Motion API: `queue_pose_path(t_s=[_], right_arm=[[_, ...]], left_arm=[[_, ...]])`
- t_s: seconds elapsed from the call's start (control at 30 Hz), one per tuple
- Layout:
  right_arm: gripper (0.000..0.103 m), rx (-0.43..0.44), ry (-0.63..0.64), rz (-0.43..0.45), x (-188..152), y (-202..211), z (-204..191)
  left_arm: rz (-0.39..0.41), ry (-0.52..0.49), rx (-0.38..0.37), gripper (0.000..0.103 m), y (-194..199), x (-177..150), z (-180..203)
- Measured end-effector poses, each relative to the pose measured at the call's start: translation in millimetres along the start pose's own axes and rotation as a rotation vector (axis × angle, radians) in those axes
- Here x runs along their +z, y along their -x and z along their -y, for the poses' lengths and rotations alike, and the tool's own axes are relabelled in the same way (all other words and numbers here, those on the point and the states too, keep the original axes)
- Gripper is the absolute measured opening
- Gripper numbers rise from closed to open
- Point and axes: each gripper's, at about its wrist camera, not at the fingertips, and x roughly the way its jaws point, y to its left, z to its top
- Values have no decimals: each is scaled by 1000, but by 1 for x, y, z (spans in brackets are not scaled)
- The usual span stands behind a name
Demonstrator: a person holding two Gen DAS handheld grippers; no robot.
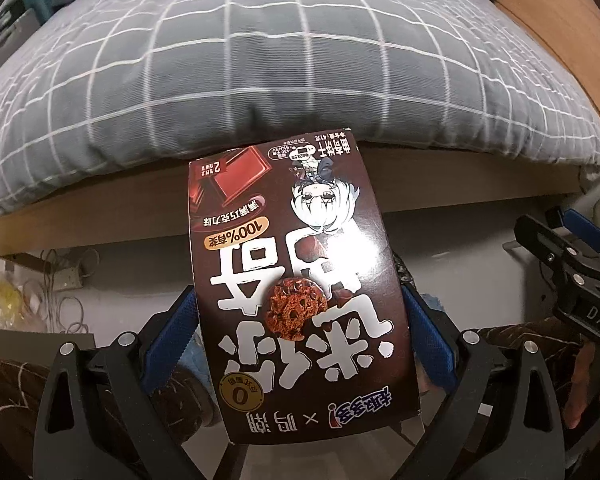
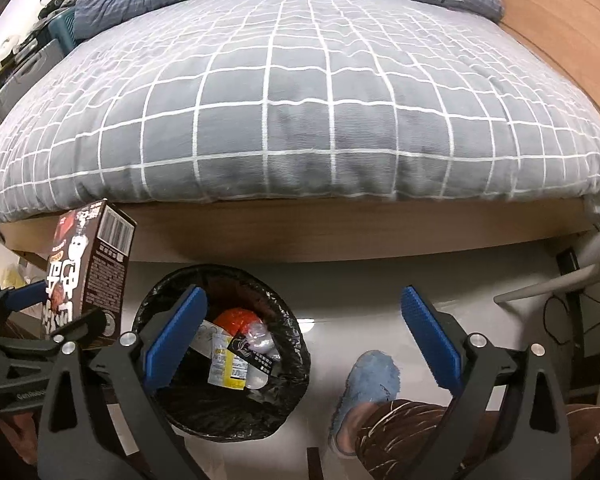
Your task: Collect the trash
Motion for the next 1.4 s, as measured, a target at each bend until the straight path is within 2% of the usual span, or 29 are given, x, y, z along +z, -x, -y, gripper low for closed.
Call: queue_pose_path(t_s=[0.37,0.6,0.97,1.13,1.4], right_arm=[[94,-4,-17,14,2,5,1],[94,2,-21,28,7,11,-2],[94,10,-18,177,31,78,-14],[94,3,7,248,35,117,-24],[95,5,8,288,23,164,-31]], left_arm=[[30,-2,58,97,-5,-2,14],[61,43,49,97,6,5,6],[222,111,36,97,89,15,-9],[292,94,51,97,131,14,-4],[361,76,47,97,183,-6,2]])
